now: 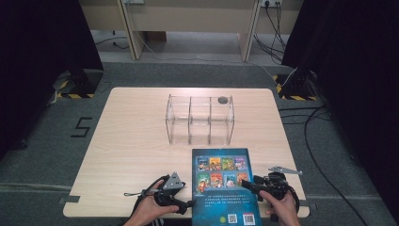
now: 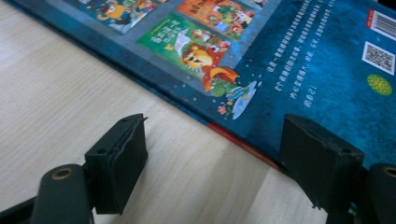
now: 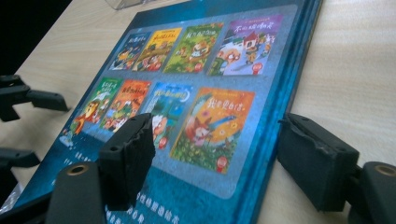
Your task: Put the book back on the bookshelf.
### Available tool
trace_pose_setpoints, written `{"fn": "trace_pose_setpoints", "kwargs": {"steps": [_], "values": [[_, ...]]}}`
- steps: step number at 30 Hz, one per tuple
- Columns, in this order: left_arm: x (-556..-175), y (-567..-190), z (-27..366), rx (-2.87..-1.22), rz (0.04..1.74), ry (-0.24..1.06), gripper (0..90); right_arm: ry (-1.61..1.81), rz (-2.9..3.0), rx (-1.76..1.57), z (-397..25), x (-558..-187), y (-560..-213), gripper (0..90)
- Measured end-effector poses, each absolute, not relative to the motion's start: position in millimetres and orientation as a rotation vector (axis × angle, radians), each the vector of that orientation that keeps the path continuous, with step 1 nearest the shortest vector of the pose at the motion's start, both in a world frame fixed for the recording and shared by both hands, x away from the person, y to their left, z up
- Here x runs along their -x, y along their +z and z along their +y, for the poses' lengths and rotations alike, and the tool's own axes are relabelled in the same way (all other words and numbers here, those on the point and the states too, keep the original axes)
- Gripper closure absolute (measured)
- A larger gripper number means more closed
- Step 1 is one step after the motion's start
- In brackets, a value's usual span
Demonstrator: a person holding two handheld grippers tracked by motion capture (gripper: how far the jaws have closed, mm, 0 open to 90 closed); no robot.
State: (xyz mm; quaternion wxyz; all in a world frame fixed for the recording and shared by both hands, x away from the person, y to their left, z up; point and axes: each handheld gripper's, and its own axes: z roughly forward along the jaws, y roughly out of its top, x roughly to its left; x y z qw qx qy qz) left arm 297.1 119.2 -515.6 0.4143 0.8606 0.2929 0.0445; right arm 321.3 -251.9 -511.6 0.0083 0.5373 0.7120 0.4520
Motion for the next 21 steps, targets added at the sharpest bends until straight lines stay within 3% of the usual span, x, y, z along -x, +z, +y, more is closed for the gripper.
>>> {"fn": "trace_pose_setpoints", "kwargs": {"steps": [3,5,21], "values": [[-294,-516,115,-2.144,0.72,0.061,22.3,1.458,2.213,-1.692,-246,-324,-514,27.0],[-292,-515,113,-2.174,0.724,0.094,18.9,1.538,2.191,-1.747,-242,-325,-516,27.1],[-291,-516,113,-2.15,0.745,0.094,19.0,1.678,1.986,-2.01,-245,-316,-519,25.6]]}}
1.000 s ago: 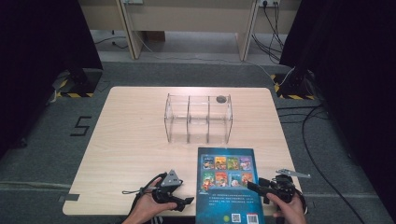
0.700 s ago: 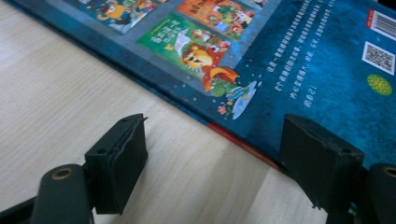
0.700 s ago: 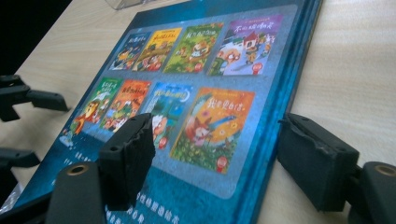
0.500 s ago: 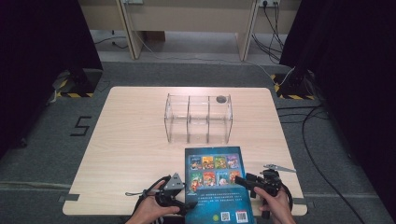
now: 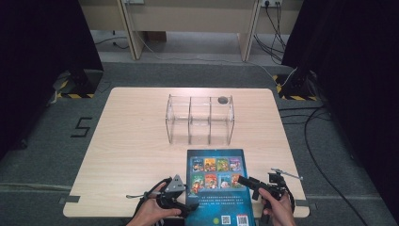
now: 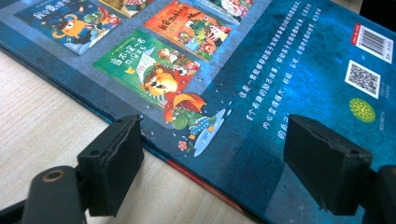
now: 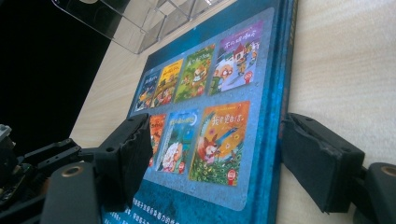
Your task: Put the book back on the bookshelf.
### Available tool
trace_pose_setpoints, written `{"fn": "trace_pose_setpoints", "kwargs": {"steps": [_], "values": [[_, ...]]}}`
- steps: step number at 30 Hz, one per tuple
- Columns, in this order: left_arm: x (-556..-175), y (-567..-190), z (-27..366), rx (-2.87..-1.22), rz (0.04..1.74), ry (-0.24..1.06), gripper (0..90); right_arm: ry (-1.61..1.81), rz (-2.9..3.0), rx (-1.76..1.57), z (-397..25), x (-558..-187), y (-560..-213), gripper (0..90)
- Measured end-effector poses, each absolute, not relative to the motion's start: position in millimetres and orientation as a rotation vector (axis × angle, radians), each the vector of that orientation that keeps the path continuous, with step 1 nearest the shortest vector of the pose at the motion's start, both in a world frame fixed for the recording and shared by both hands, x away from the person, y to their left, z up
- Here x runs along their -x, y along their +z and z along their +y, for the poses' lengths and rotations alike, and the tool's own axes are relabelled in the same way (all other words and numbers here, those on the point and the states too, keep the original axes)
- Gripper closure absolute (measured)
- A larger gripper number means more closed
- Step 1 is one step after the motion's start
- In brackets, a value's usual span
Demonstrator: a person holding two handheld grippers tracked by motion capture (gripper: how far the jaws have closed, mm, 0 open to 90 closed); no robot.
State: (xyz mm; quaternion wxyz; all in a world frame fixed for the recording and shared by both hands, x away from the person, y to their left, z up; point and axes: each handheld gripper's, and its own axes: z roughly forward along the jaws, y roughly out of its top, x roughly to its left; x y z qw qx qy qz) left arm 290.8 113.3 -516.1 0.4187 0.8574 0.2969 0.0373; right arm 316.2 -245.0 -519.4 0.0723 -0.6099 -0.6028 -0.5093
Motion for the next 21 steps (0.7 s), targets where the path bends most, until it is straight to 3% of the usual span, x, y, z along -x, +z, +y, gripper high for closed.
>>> {"fn": "trace_pose_setpoints", "kwargs": {"steps": [5,8,13,16,21], "values": [[-291,-516,114,-2.162,0.732,0.096,19.3,-1.509,-1.841,1.821,-245,-317,-518,26.4],[-291,-515,114,-2.168,0.734,0.111,21.1,-1.456,-2.021,1.786,-245,-322,-515,37.1],[-292,-516,114,-2.155,0.742,0.093,20.7,-1.479,-2.02,1.801,-243,-334,-516,34.0],[-292,-516,115,-2.148,0.746,0.089,20.8,-1.478,-2.034,1.821,-235,-336,-514,26.5],[-290,-517,114,-2.153,0.73,0.107,20.6,-1.496,-1.988,1.85,-234,-333,-515,26.3]]}}
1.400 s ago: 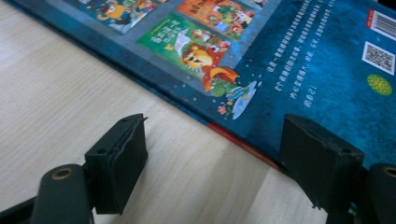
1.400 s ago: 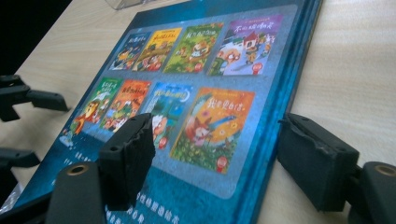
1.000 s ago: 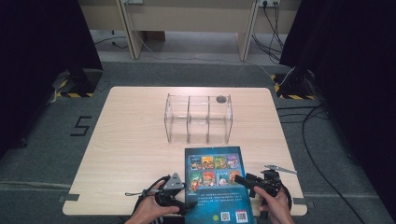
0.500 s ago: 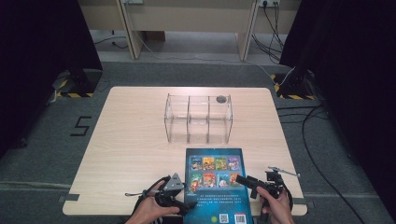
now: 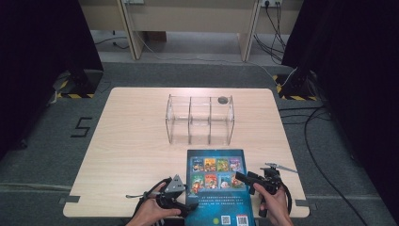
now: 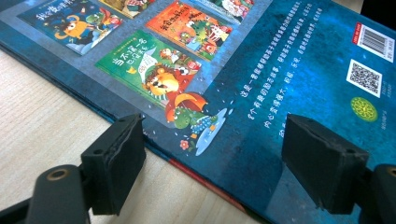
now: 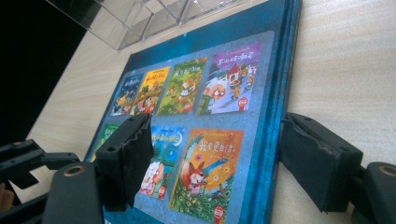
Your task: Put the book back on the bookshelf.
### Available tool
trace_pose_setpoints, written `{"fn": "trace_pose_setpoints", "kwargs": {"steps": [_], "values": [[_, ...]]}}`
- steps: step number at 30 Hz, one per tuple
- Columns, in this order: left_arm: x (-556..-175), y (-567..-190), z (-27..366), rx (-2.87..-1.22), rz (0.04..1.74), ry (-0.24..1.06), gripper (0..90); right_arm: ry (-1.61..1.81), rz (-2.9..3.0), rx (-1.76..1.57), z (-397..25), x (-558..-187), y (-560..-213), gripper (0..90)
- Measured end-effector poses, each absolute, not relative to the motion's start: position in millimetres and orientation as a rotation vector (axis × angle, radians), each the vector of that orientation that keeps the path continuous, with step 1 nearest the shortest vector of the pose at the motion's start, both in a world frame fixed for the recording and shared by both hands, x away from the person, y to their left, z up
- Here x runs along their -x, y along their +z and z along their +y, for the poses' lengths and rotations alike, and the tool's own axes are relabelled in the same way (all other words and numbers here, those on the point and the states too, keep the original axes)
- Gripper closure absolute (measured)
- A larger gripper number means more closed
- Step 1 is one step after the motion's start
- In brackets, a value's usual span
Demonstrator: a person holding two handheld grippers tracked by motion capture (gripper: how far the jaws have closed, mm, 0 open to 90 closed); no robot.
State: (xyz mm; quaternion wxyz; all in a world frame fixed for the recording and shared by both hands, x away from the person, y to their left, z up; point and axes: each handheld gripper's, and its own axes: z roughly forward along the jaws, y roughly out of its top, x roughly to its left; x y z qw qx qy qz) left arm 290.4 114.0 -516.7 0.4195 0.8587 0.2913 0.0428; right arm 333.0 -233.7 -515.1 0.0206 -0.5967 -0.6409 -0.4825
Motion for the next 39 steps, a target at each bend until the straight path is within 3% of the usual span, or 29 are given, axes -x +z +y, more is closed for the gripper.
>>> {"fn": "trace_pose_setpoints", "kwargs": {"steps": [10,18,21,26,29,33,39], "values": [[-290,-517,116,-2.13,0.762,0.084,20.3,-1.542,-1.703,1.897,-243,-327,-520,24.1],[-291,-516,116,-2.131,0.772,0.066,19.6,-1.491,-1.836,1.865,-239,-329,-515,22.6],[-290,-513,115,-2.149,0.788,0.067,20.7,-1.45,-1.888,1.852,-242,-329,-513,29.9],[-280,-511,122,-2.147,0.816,0.019,21.8,-1.422,-1.906,1.826,-247,-309,-513,32.5],[-275,-512,120,-2.12,0.824,-0.012,22.0,-1.423,-1.935,1.832,-242,-298,-513,30.9],[-273,-513,116,-2.111,0.841,-0.008,19.9,-1.452,-1.916,1.854,-235,-291,-512,20.6],[-274,-513,117,-2.087,0.864,-0.048,17.3,-1.475,-1.833,1.879,-235,-289,-513,15.6]]}}
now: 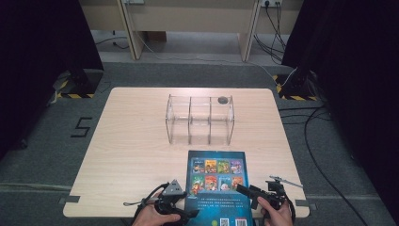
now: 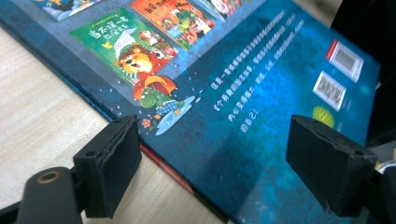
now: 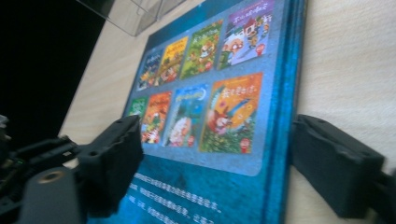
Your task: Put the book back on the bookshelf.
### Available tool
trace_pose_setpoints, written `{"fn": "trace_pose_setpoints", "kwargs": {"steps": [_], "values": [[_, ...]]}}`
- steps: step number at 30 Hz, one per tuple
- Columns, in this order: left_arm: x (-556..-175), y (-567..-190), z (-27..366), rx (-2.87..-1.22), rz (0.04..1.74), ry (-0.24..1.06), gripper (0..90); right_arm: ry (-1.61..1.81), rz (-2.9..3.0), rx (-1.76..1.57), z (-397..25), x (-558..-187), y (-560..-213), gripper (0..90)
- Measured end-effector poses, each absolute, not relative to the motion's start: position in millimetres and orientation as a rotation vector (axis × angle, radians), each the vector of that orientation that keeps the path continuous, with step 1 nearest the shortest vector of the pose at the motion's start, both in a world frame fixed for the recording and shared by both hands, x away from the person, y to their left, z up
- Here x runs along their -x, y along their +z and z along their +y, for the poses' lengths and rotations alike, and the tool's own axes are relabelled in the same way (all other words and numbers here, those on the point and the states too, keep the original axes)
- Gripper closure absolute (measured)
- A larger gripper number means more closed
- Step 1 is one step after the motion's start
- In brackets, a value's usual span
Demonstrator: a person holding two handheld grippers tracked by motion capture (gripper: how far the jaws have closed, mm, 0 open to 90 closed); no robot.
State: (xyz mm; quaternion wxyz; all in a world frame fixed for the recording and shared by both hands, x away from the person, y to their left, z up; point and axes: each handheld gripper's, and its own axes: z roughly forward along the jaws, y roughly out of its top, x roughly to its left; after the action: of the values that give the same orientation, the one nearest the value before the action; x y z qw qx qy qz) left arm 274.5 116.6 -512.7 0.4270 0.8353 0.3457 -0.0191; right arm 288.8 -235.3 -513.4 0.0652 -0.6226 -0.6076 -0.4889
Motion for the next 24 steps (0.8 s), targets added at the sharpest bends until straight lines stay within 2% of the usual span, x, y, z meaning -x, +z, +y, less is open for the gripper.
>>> {"fn": "trace_pose_setpoints", "kwargs": {"steps": [3,10,12,15,19,21,24], "values": [[-274,-513,116,-2.086,0.864,-0.051,16.9,-1.482,-1.76,1.9,-235,-287,-513,12.2],[-274,-513,118,-2.091,0.853,-0.045,17.2,-1.479,-1.764,1.872,-236,-285,-513,10.8],[-274,-512,116,-2.109,0.837,-0.034,17.6,-1.447,-1.859,1.846,-236,-289,-512,17.9],[-276,-513,116,-2.097,0.837,-0.037,20.2,-1.434,-1.898,1.857,-240,-298,-511,23.2],[-287,-513,119,-2.073,0.886,0.003,23.3,-1.429,-1.993,1.831,-241,-318,-511,25.9],[-296,-514,122,-2.053,0.916,0.024,22.7,-1.447,-1.952,1.848,-244,-329,-512,24.2],[-305,-515,125,-2.023,0.945,-0.004,23.0,-1.454,-1.958,1.84,-243,-344,-513,25.1]]}}
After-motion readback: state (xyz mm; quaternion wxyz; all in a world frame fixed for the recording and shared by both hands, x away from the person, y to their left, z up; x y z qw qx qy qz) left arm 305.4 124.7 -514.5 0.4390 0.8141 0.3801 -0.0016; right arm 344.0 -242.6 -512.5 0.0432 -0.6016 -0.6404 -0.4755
